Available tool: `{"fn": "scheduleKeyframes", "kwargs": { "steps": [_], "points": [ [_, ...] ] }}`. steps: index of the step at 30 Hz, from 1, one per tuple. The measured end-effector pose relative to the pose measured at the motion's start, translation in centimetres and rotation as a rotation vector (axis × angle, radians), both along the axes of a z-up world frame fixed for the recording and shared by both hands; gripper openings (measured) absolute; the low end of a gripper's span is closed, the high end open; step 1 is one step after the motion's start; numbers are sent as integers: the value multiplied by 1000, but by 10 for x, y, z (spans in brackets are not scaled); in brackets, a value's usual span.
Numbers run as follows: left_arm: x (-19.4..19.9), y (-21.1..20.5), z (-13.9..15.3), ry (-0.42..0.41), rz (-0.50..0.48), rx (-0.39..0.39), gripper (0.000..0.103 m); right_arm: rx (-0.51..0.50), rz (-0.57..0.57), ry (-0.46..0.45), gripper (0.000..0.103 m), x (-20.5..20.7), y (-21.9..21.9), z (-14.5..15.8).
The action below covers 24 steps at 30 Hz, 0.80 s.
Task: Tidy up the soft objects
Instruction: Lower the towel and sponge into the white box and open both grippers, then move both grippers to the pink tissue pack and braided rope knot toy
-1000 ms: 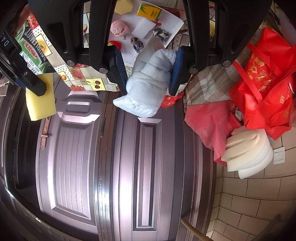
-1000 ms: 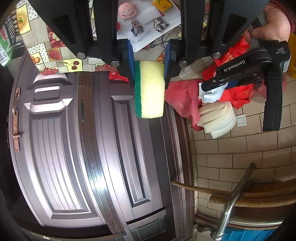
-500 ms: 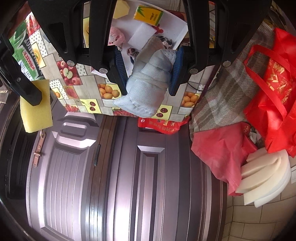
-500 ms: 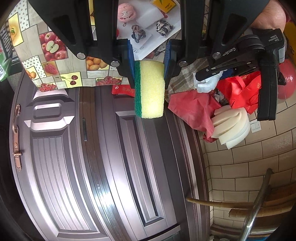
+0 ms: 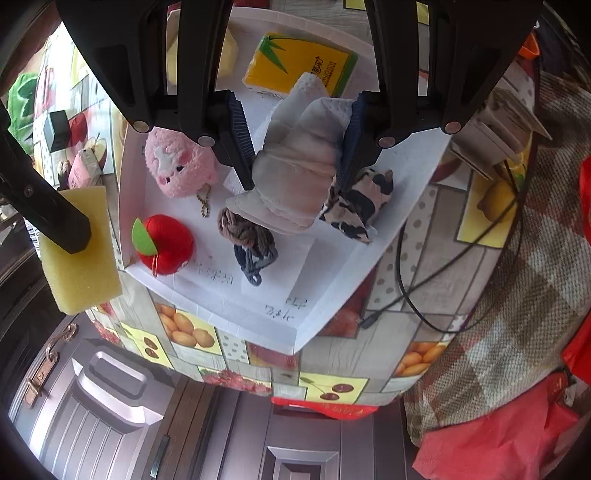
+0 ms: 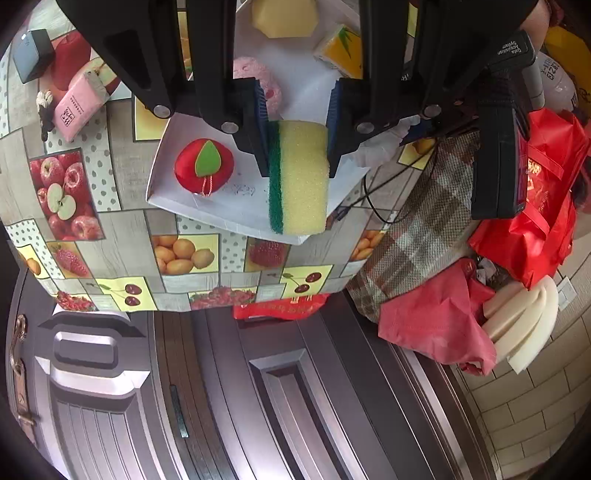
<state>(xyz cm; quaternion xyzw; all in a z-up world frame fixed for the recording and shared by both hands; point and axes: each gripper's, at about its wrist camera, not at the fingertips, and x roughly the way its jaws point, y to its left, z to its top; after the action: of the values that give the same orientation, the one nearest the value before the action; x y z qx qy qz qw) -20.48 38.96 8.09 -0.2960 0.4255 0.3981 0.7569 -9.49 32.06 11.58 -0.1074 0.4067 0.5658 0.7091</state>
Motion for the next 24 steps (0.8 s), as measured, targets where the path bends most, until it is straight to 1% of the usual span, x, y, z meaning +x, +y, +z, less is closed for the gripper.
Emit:
{"fn": "scheduleKeyframes", "kwargs": {
  "steps": [1, 3, 4, 5, 6, 7, 8, 9, 10, 11, 12, 13, 14, 15, 17, 20, 24],
  "points": [
    [0, 0, -7, -2, -3, -22, 44, -24, 0, 4, 26, -1, 3, -7],
    [-1, 0, -9, -1, 3, -29, 45, -45, -5, 15, 26, -3, 6, -14],
    [-2, -1, -8, -6, 13, -24, 47, -50, -6, 20, 26, -4, 8, -16],
    [-4, -1, -5, -19, 17, -23, 52, -56, -6, 22, 26, -6, 9, -18],
    [-5, -2, -4, -24, 18, -20, 66, -68, -10, 20, 26, -7, 10, -19],
    [-6, -3, -2, -16, 18, -5, 77, -75, -20, 18, 28, -7, 10, -21],
    [-6, -5, 0, -10, 17, 21, 96, -76, -28, 19, 29, -6, 11, -23],
    [-7, -6, 1, -4, 18, 46, 103, -69, -32, 22, 29, -6, 9, -24],
    [-8, -7, 2, 3, 22, 62, 103, -61, -35, 19, 29, -6, 7, -24],
    [-10, -8, 3, 2, 30, 78, 103, -50, -37, 15, 40, -6, 5, -24],
    [-12, -9, 6, -4, 42, 97, 103, -36, -40, 8, 54, -6, 2, -24],
    [-14, -11, 9, -7, 53, 120, 103, -15, -47, 2, 88, -5, -2, -22],
    [-16, -14, 13, -1, 62, 141, 103, 12, -57, 0, 103, -3, -7, -20],
    [-17, -15, 17, 3, 68, 159, 103, 39, -64, -2, 103, -1, -13, -15],
    [-18, -21, 30, 6, 85, 196, 103, 61, -72, -5, 103, 2, -24, -2],
    [-20, -39, 62, -38, 99, 284, 103, 113, -76, -35, 103, 7, -44, 25],
    [-19, -73, 101, -106, 90, 409, 103, 224, -66, -95, 103, 15, -78, 67]
  ]
}}
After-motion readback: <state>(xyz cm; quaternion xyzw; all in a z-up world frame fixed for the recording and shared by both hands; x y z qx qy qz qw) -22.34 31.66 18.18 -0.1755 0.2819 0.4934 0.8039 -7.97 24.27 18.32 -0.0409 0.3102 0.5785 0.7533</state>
